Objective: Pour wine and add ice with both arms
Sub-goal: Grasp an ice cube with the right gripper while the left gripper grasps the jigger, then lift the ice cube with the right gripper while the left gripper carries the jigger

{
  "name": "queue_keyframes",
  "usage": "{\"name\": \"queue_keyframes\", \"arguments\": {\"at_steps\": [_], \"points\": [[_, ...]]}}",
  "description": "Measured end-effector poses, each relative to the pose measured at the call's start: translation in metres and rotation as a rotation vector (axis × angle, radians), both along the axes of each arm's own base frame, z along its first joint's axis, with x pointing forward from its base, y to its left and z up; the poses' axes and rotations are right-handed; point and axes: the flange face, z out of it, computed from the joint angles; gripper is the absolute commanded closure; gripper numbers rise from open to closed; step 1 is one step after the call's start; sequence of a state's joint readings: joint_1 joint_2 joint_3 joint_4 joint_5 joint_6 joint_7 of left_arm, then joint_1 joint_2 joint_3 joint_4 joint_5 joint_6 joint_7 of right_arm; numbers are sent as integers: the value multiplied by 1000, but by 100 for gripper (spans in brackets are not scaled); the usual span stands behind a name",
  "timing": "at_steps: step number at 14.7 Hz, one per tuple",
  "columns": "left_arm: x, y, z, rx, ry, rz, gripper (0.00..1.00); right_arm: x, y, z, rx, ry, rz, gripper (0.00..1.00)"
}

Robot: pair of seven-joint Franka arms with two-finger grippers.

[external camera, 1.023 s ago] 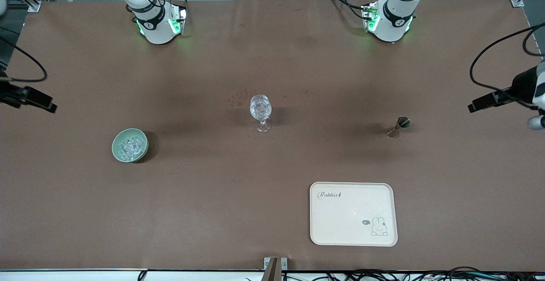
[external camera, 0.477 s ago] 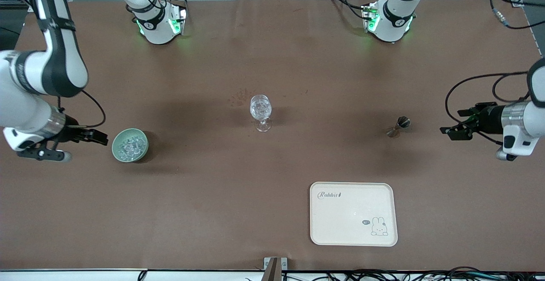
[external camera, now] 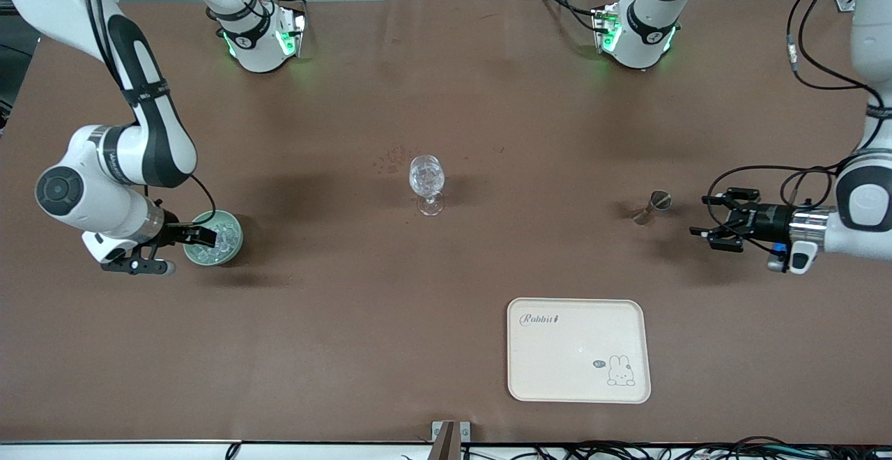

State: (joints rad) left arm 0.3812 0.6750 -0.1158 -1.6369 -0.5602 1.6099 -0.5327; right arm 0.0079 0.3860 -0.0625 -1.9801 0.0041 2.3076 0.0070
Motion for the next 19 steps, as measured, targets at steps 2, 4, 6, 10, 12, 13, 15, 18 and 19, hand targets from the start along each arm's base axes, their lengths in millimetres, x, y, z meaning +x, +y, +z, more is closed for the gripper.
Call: {"name": "queue_keyframes", "arguments": {"at_steps": [2,4,6,10,12,13,15,18,19], "points": [[-5,-12,-23,-57,37,26,14,0,0,-12,-1,9,5,34],[-10,-21,-41,-91,69,39,16,-1,0,-19,-1,17,8,40],[-14,-25,-56,-115,91,51,17,-1,0,-24,-1,22,11,42],[-21,-28,-80,-142,117,50,23,-6,0,-33,-2,1,12,42],[-23,-31,-88,-162,126,61,26,-9,0,-37,-2,4,13,43],[-23,-33,-91,-169,130,65,27,-9,0,-37,-2,6,13,43],[-23,-36,-93,-178,134,67,31,-10,0,-38,-1,7,21,46],[-23,-39,-95,-187,139,66,35,-11,-2,-39,-1,10,41,46],[-24,-40,-96,-188,141,66,38,-11,-2,-39,0,10,45,47]]}}
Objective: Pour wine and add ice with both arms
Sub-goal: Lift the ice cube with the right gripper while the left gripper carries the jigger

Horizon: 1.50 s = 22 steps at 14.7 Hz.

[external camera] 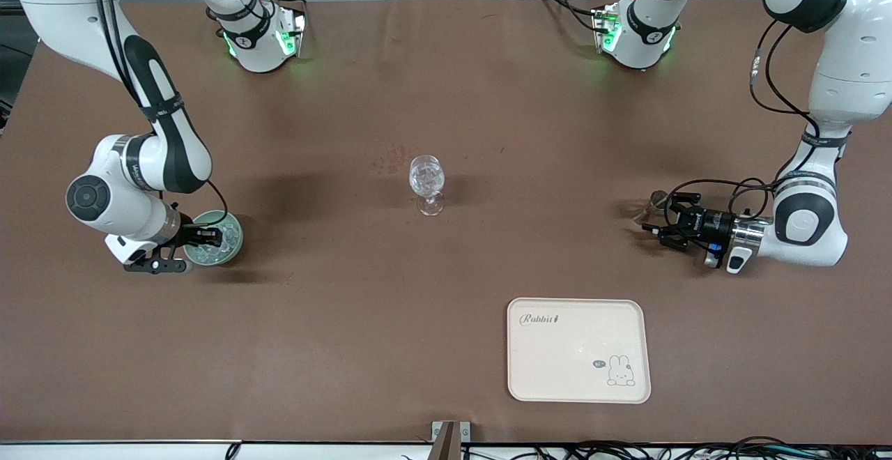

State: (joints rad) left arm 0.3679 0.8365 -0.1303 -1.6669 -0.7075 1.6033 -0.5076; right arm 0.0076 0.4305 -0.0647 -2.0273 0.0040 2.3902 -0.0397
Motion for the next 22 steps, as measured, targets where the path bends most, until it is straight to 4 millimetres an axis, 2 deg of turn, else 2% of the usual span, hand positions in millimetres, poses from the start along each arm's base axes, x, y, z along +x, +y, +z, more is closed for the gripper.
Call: {"name": "queue_keyframes", "arguments": {"at_steps": [3,7,8,11,15,16,18,22], "points": [[-2,-1,-2,-9,10,-5,45,-1,0,-1,0,2,5,54],[-6,-3,-3,-22,25,-12,57,-2,0,-2,1,5,7,75],[-7,-3,-3,-26,28,-13,67,-2,0,-2,1,6,7,80],[-7,-3,-3,-28,30,-14,98,-2,0,-2,1,6,7,88],[-7,-5,-2,-33,30,-12,99,3,0,4,1,6,7,95],[-5,-8,-1,-47,28,-2,99,7,0,10,2,22,7,97],[0,-23,7,-98,24,3,99,21,0,34,4,56,4,99],[27,-85,40,-162,17,-12,99,53,-4,115,11,45,-71,99]]}}
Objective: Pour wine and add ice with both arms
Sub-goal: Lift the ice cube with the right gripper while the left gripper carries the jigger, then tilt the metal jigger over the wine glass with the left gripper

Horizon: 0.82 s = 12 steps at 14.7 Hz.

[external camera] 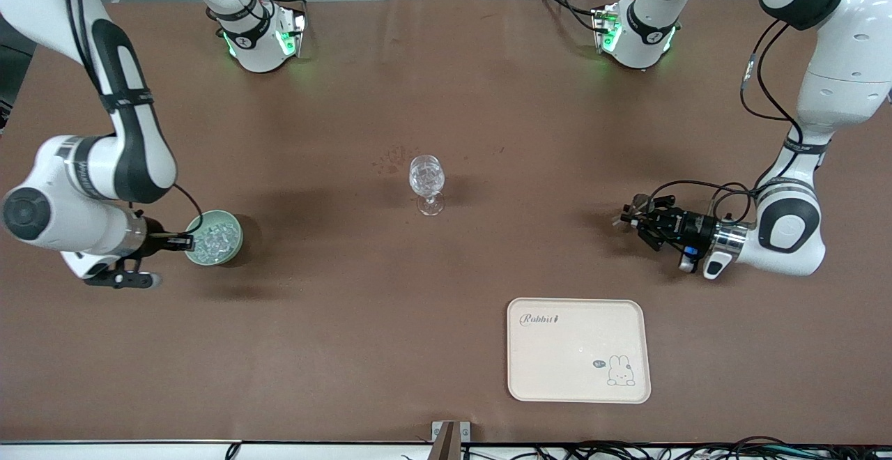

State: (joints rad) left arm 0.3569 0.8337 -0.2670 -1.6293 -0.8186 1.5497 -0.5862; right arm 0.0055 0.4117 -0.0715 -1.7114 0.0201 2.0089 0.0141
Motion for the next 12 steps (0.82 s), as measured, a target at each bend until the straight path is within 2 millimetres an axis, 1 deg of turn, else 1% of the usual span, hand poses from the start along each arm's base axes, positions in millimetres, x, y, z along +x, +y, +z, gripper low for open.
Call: {"name": "queue_keyframes", "arguments": {"at_steps": [1,3,5,7,9,11,12], "points": [[7,-17,10,3,8,5,99,7,-1,24,-2,-23,-8,99],[19,-55,35,38,23,11,99,15,-4,76,-4,-63,-20,99],[25,-92,70,78,35,9,99,14,-8,132,-4,-89,-26,99],[28,-126,106,116,45,20,99,1,-9,188,-1,-105,-29,99],[27,-166,139,159,58,47,99,-19,-9,238,2,-127,-29,99],[18,-216,166,214,73,67,99,-44,-12,281,4,-151,-36,99],[11,-244,178,246,84,73,99,-56,-17,296,5,-156,-43,99]]}}
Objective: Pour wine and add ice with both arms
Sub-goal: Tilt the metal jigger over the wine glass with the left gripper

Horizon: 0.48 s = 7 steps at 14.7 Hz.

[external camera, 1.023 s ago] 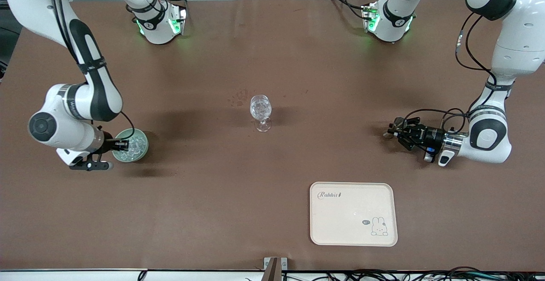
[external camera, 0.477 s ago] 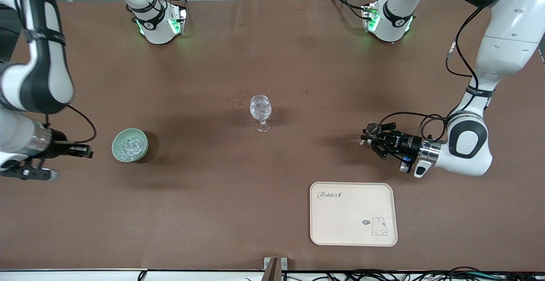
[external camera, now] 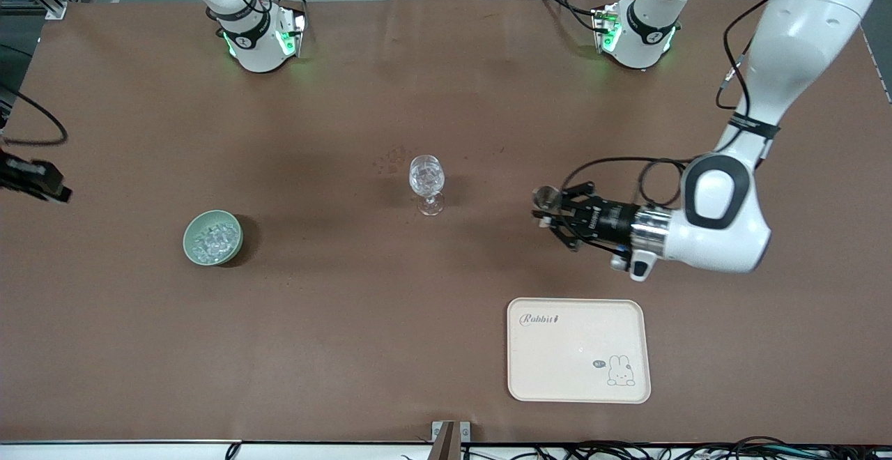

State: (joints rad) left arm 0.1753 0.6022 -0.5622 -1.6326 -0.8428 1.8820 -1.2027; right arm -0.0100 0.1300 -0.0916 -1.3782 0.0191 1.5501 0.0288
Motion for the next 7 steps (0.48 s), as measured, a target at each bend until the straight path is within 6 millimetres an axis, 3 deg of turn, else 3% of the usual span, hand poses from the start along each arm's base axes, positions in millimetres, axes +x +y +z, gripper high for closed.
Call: {"name": "queue_keyframes", "arguments": {"at_steps": [2,4,7], "points": [[-20,-56,22,64,24,15,99,-16,-5,18,3,-2,-9,99],[-42,-102,42,107,33,21,99,-20,-5,21,4,1,-9,99],[-66,-137,61,186,36,28,99,-22,-4,16,6,17,-8,100]]}}
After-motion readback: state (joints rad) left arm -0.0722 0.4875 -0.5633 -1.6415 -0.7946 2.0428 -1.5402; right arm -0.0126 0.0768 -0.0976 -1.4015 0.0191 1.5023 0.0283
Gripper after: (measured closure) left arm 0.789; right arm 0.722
